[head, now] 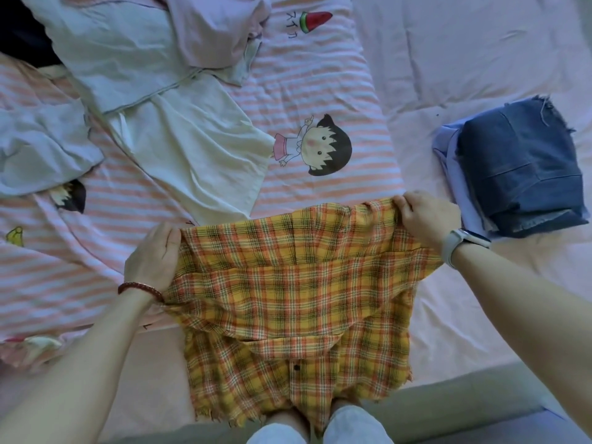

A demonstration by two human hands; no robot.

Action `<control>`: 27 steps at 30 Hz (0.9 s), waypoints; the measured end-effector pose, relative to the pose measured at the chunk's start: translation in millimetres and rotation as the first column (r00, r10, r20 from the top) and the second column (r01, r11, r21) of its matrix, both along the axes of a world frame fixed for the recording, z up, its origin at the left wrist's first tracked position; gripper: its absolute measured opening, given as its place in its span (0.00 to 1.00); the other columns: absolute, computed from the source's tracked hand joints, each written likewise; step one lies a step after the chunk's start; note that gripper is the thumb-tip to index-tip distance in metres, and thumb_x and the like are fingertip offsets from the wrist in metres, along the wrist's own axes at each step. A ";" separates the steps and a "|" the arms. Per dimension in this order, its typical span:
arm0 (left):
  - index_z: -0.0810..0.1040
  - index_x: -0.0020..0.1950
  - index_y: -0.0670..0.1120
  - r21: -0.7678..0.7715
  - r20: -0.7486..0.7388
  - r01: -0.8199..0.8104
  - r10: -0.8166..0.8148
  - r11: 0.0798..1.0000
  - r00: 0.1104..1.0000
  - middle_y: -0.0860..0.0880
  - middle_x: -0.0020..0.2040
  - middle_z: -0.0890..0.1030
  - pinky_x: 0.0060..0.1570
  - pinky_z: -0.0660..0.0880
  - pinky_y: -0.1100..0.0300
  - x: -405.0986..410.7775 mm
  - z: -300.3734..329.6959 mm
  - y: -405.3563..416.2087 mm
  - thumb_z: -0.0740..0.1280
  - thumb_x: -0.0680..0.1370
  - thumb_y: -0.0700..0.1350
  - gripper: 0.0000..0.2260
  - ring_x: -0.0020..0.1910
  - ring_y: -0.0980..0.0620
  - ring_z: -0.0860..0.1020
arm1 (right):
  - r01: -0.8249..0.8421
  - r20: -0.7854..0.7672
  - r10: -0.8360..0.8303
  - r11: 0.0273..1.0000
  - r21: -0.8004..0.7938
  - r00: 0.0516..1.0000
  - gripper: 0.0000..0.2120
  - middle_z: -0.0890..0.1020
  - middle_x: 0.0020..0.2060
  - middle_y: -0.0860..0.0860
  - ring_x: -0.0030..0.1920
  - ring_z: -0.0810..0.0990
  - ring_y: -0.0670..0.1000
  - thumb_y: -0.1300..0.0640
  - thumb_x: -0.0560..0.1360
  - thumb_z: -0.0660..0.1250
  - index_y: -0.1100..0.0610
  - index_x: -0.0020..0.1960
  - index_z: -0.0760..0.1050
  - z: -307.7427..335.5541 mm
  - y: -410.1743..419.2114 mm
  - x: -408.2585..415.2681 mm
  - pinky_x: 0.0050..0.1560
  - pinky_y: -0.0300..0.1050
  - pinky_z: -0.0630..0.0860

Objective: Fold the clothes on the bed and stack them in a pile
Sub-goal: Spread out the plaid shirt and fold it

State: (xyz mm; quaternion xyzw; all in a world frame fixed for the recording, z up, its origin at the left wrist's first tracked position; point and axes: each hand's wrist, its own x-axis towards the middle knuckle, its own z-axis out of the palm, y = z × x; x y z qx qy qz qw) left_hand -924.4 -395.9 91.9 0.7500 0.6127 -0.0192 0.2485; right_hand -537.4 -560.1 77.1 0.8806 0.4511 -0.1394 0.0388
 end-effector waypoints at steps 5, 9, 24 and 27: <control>0.71 0.57 0.35 -0.036 0.042 -0.086 0.087 0.996 0.995 0.33 0.55 0.73 0.50 0.67 0.45 -1.5 -2.0 0.6 0.55 0.81 0.41 0.12 0.55 0.36 0.71 | 0.082 0.021 -0.083 0.996 0.020 0.996 0.19 0.78 0.46 0.60 0.44 0.76 0.62 0.51 0.81 0.52 0.63 0.43 0.73 -3.0 -7.6 2.9 0.35 0.45 0.59; 0.71 0.56 0.36 -0.021 0.093 -0.145 0.147 0.989 0.985 0.35 0.54 0.73 0.49 0.67 0.47 -6.8 -11.0 4.1 0.54 0.81 0.41 0.11 0.53 0.39 0.71 | 0.219 -0.049 -0.219 0.976 0.009 0.975 0.18 0.78 0.50 0.61 0.51 0.76 0.63 0.51 0.81 0.51 0.62 0.46 0.73 -3.9 -8.6 7.2 0.41 0.48 0.64; 0.63 0.72 0.53 -0.224 -0.252 0.451 -0.499 0.864 0.829 0.48 0.67 0.72 0.62 0.63 0.48 8.2 -35.0 39.8 0.64 0.74 0.61 0.29 0.66 0.46 0.69 | -0.294 -0.257 0.230 0.924 -0.246 0.939 0.29 0.67 0.69 0.49 0.69 0.63 0.54 0.43 0.76 0.61 0.45 0.74 0.56 -11.2 5.2 0.1 0.65 0.54 0.61; 0.68 0.68 0.51 -0.339 -0.183 0.408 -0.485 0.848 0.855 0.49 0.64 0.74 0.55 0.70 0.52 7.2 -35.0 43.1 0.69 0.72 0.56 0.26 0.62 0.46 0.72 | -0.333 -0.312 0.232 0.886 -0.323 0.921 0.28 0.71 0.65 0.50 0.65 0.68 0.54 0.47 0.75 0.65 0.46 0.72 0.59 -9.0 6.3 3.4 0.60 0.51 0.67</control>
